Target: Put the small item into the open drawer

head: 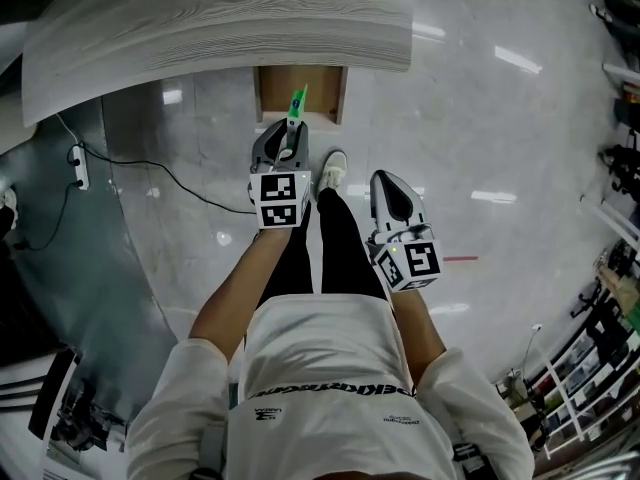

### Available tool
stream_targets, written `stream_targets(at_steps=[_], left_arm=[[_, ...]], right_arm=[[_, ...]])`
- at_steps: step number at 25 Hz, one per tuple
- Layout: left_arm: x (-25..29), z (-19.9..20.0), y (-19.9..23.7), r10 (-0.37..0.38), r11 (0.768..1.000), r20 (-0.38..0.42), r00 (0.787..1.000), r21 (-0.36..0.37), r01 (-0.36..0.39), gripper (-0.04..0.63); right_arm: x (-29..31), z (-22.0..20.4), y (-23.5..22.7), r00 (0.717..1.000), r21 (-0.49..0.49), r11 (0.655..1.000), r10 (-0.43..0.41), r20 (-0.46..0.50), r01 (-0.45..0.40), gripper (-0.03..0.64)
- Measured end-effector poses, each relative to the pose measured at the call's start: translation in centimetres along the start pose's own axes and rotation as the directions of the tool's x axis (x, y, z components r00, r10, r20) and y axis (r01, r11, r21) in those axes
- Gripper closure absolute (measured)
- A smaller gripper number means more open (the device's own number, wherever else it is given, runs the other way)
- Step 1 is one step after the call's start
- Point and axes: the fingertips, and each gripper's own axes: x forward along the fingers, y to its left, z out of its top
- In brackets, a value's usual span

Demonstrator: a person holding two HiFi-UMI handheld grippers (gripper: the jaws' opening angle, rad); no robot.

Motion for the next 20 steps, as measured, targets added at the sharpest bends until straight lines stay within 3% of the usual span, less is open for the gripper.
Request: stream_targets(at_steps=[20], left_arm=[[5.6,-0.8,1.5,0.024,1.000,-0.025,0.999,-0.008,-0.024,0.488]], right_arm=[[1.2,-3.3,-0.4,0.999,-0.004,1.000,0.019,-0.039,-0.019,0.588]])
